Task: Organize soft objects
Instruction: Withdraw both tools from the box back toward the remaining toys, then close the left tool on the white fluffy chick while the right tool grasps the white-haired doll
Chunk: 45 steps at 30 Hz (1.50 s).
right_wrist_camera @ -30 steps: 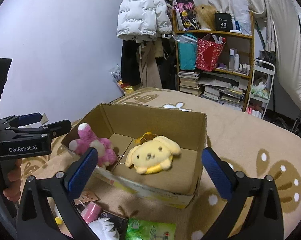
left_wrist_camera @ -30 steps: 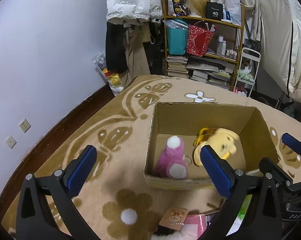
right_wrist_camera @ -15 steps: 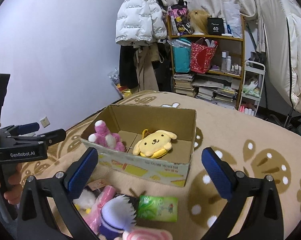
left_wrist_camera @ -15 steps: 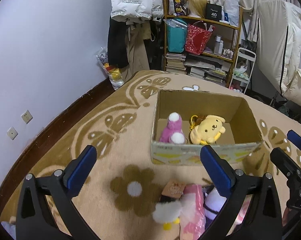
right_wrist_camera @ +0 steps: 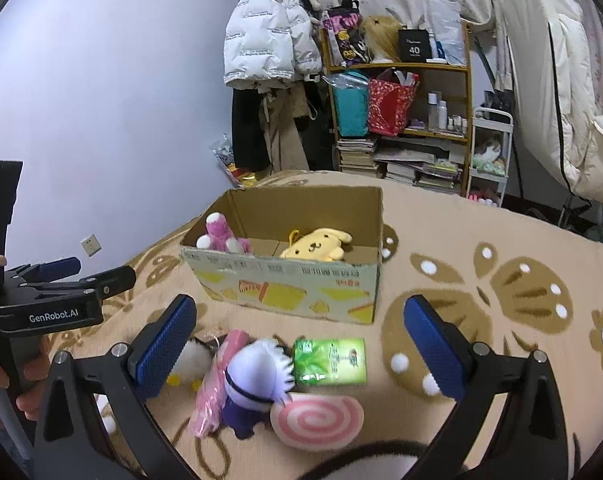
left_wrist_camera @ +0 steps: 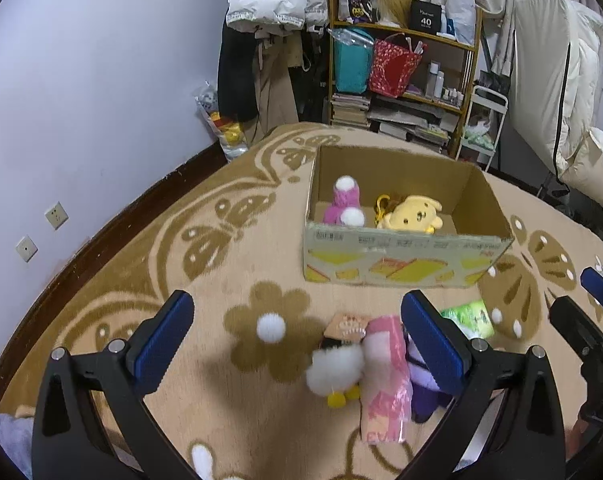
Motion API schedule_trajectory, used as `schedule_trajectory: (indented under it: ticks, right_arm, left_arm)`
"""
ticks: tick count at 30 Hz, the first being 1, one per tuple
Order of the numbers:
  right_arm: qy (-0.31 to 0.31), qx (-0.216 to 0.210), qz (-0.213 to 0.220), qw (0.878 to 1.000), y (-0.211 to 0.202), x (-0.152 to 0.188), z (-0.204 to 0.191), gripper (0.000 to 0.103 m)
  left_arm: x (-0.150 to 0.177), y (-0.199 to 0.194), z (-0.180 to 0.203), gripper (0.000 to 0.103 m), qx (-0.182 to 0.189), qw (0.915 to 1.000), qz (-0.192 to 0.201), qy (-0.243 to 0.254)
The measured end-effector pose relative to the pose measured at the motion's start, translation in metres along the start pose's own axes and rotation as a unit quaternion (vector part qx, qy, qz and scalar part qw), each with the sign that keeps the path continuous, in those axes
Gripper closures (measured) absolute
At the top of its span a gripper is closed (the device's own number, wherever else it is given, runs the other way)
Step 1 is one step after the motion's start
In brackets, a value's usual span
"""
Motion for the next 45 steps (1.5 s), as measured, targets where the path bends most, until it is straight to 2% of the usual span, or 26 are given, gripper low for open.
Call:
schedule_trajectory:
  ticks: [6, 13, 16, 21, 25, 33, 45]
  right_arm:
    - [0.021, 0.003, -0.012, 1.000, 0.000, 0.015, 0.008, 0.000]
    - [0.017, -0.001, -0.025, 1.000, 0.013, 0.029, 0.010, 0.000]
    - [0.010, -0.008, -0.030, 0.999, 0.020, 0.031, 0.007, 0.000]
    - [-0.002, -0.016, -0.037, 0.999, 0.030, 0.035, 0.003, 0.000]
    - [-0.005, -0.021, -0.045, 0.999, 0.039, 0.037, 0.000, 0.000]
    - [-0.018, -0.017, -0.054, 0.998, 0.054, 0.042, -0.001, 0.000]
    - [-0.012, -0.025, -0.076, 0.997, 0.074, 0.051, 0.004, 0.000]
  left_arm:
    - [0.015, 0.005, 0.001, 0.001, 0.004, 0.9998, -0.022, -0.001]
    - [0.025, 0.016, 0.004, 0.001, 0.009, 0.9990, -0.042, -0.006]
    - [0.025, 0.018, 0.004, 0.001, -0.006, 0.9993, -0.037, -0.001]
    - [0.026, 0.025, 0.008, 0.001, -0.007, 0.9990, -0.044, 0.003]
    - [0.032, 0.037, 0.008, 0.001, 0.011, 0.9975, -0.069, -0.010]
    - [0.043, 0.061, 0.007, 0.001, 0.012, 0.9939, -0.106, -0.028]
    - [0.060, 0.085, 0.022, 0.001, 0.026, 0.9874, -0.156, -0.015]
Point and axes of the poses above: each gripper's, at about its wrist camera, not at the fingertips, and y roughly the way its jaws point, z to its right, x to its underside, the point moved 6 cm from there along y, roughly the way its jaws point, and after that the axes turned 11 degrees about -x, right-handed, at the moved point
